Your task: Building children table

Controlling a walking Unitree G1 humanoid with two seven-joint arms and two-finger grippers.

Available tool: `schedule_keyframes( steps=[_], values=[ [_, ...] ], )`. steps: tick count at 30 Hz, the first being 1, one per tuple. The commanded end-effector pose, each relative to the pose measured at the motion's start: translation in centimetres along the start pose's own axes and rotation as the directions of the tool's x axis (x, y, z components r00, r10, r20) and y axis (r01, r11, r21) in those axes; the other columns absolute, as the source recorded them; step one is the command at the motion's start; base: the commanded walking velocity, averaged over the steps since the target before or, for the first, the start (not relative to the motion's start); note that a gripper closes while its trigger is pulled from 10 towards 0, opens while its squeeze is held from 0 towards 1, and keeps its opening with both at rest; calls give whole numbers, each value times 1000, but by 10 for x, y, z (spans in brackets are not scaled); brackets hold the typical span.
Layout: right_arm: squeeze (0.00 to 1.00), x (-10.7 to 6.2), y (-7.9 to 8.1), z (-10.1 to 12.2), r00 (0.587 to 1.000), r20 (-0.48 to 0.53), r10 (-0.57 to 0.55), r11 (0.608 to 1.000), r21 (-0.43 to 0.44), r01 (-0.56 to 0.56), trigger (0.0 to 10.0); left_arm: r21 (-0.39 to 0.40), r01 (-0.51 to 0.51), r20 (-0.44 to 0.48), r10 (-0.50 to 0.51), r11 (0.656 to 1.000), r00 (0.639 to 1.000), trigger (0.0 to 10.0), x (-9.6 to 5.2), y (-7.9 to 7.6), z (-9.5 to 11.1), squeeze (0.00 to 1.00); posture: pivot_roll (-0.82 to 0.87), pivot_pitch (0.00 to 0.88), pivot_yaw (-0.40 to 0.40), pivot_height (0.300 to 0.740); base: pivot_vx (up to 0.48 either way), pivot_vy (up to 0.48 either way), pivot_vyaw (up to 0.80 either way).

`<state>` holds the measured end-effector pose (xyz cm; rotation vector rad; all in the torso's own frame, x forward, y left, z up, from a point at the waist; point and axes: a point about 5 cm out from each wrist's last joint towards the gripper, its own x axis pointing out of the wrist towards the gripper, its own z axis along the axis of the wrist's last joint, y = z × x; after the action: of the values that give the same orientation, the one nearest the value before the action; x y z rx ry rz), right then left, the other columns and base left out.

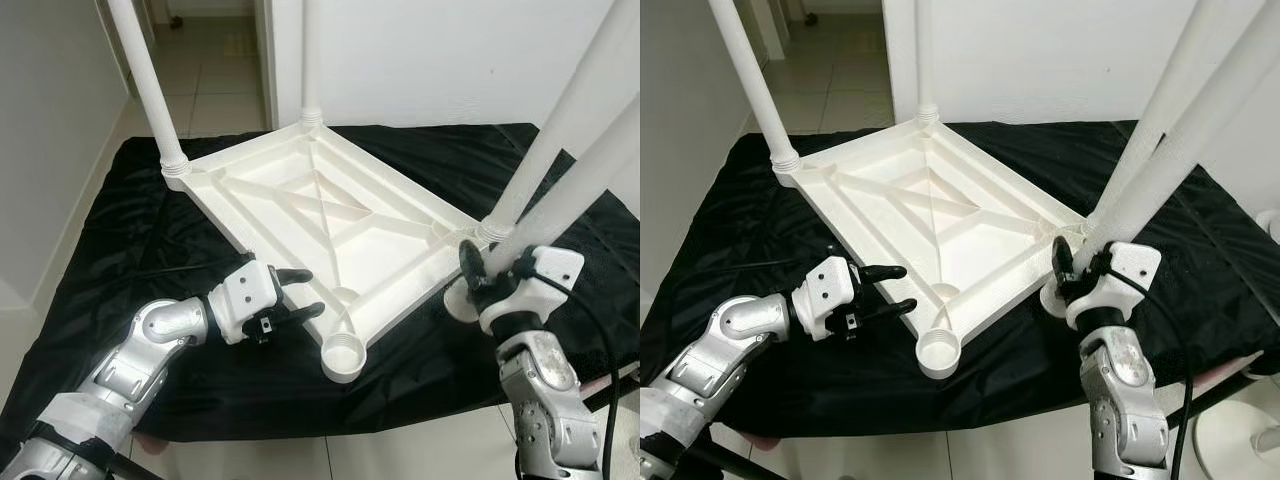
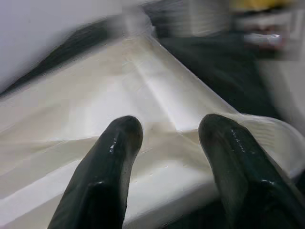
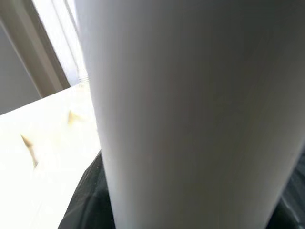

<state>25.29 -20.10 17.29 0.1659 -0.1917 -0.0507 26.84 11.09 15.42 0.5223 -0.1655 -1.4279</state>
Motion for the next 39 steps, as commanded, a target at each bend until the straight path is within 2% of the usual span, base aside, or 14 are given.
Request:
schedule_keyframes(
  steps=[1, 3, 5, 9, 15, 21, 27, 33, 39],
  values=[
    [0, -2, -3, -3, 1000, 5, -31, 999, 20, 31, 10000, 17, 153, -4, -153, 988, 988, 10000, 3, -9, -1, 0, -86, 20, 28, 740, 0, 0, 0],
    [0, -3, -3, -5, 999, 4, -51, 998, 31, 51, 10000, 29, 167, -8, -167, 986, 986, 10000, 4, -10, -1, 0, -91, 26, 40, 740, 0, 0, 0],
    [0, -6, -9, -8, 996, 4, -94, 995, 34, 93, 10000, 71, 227, -37, -225, 971, 974, 10000, 8, -13, -6, 0, -94, 32, 45, 740, 0, 0, 0],
    [0, -6, -10, -7, 995, 9, -101, 994, 31, 101, 10000, 81, 247, -51, -244, 966, 969, 10000, 9, -14, -8, 0, -98, 35, 52, 740, 0, 0, 0],
    [0, -7, -14, -2, 992, 33, -121, 992, 27, 121, 10000, 77, 174, -58, -170, 982, 984, 10000, 17, 0, -10, 0, -113, 37, 65, 740, 0, 0, 0],
    [0, -7, -11, 0, 991, 48, -121, 993, 20, 120, 10000, 79, 93, -143, -81, 993, 986, 10000, 27, 16, -18, 0, -124, 40, 73, 740, 0, 0, 0],
    [0, -7, -11, 1, 991, 55, -123, 992, 17, 122, 10000, 90, 81, -160, -66, 993, 985, 10000, 29, 18, -20, 0, -124, 40, 73, 740, 0, 0, 0],
    [0, -6, -14, 5, 989, 71, -129, 992, 8, 129, 10000, 151, 67, -174, -40, 986, 984, 10000, 28, 30, -24, 0, -138, 42, 82, 740, 0, 0, 0],
    [0, -6, -14, 6, 989, 73, -129, 992, 3, 129, 10000, 142, 72, -155, -49, 987, 987, 10000, 23, 35, -23, 0, -138, 41, 83, 740, 0, 0, 0]
  ],
)
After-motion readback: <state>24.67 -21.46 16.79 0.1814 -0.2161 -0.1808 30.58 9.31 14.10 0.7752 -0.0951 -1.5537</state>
